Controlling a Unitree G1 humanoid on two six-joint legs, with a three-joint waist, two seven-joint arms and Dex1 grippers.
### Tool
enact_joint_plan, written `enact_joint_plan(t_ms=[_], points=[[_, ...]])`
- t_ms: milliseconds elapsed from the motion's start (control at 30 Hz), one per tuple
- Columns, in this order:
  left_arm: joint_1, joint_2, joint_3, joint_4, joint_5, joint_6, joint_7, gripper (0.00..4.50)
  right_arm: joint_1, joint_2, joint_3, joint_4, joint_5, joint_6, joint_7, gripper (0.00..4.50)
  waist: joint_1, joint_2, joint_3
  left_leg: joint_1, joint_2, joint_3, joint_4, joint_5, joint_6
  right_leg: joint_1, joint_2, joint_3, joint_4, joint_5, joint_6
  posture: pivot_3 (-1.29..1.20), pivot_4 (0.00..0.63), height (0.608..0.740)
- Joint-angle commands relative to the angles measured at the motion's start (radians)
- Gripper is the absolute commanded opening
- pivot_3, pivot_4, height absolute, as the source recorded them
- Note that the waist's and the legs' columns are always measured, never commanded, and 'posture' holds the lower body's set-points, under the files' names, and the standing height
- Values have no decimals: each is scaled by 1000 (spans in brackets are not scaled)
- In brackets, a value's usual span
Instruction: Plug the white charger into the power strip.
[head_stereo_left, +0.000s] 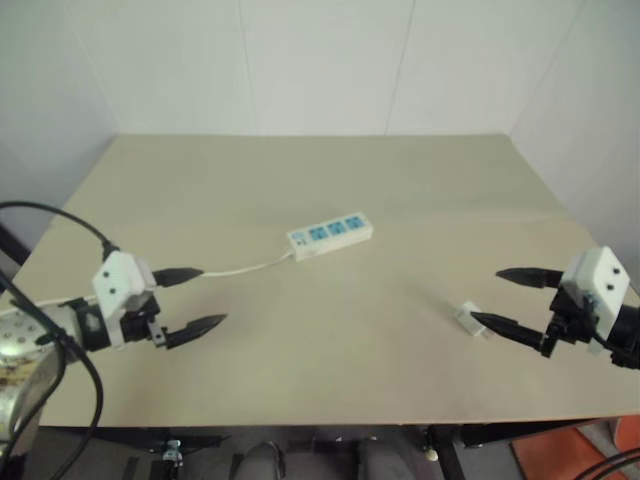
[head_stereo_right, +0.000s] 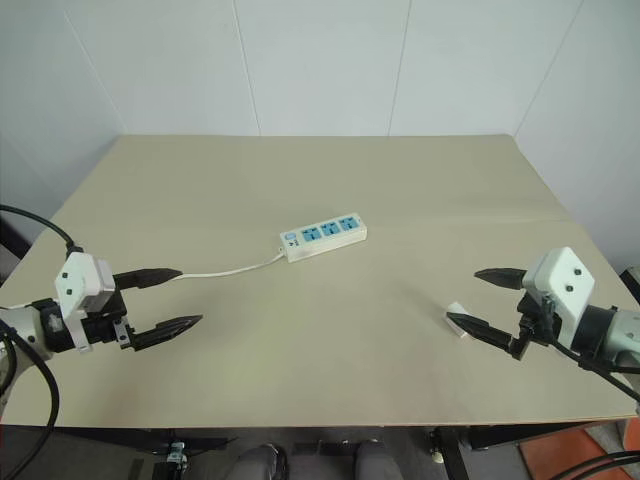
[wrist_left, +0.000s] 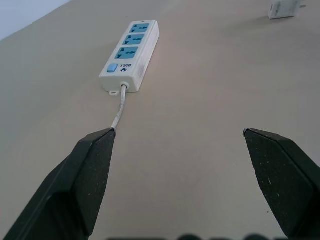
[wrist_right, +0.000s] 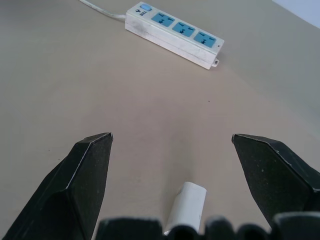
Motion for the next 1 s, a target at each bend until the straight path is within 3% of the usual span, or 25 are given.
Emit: enact_joint_plan(t_ms=[33, 267, 400, 500, 633, 833, 1000], points=[[-31, -12, -8, 21, 12, -34, 8, 4461, -4, -15, -43, -29, 20, -5, -6, 4500, 0, 0, 0, 0, 0, 0, 0, 0, 0, 0, 0, 0, 0, 0, 0, 0, 150, 740], [-55, -13, -15, 53, 15, -53, -11, 4461, -1, -12, -48, -33, 21, -8, -8, 4500, 0, 0, 0, 0, 0, 0, 0, 0, 0, 0, 0, 0, 0, 1, -2, 0, 150, 740], [-181, -43, -105, 148, 119, -12, 125, 4461, -15, -9, -34, -39, 26, -10, -14, 4500, 6, 0, 0, 1, 0, 0, 0, 0, 0, 1, 0, 0, 1, 1, -1, 0, 150, 740], [-354, -80, -229, 332, 209, 25, 172, 4461, -47, -8, 2, -30, 22, -12, -21, 4500, 18, 0, 0, 2, -1, -1, 3, 0, 0, 3, 1, -1, 1, 0, 4, 0, 150, 740], [-537, -117, -368, 568, 280, -28, 67, 4461, -85, -5, 37, -20, 16, -18, -30, 4500, 20, -1, -1, 1, -1, -2, 4, 0, 0, 5, 0, 0, 0, 1, 3, 0, 150, 740], [-791, -255, -512, 956, 395, -184, -36, 4461, -106, 15, 70, -29, 14, -21, -51, 4500, 26, -2, 0, -4, -2, -3, 5, 0, 0, 0, 0, -1, 1, 3, 0, 0, 150, 740], [-972, -381, -583, 1327, 531, -362, 6, 4461, -98, 29, 73, -52, 20, -21, -71, 4500, 25, -3, 0, -6, -3, -3, 7, 0, 0, -1, 0, -1, 1, 4, 1, 0, 150, 740]])
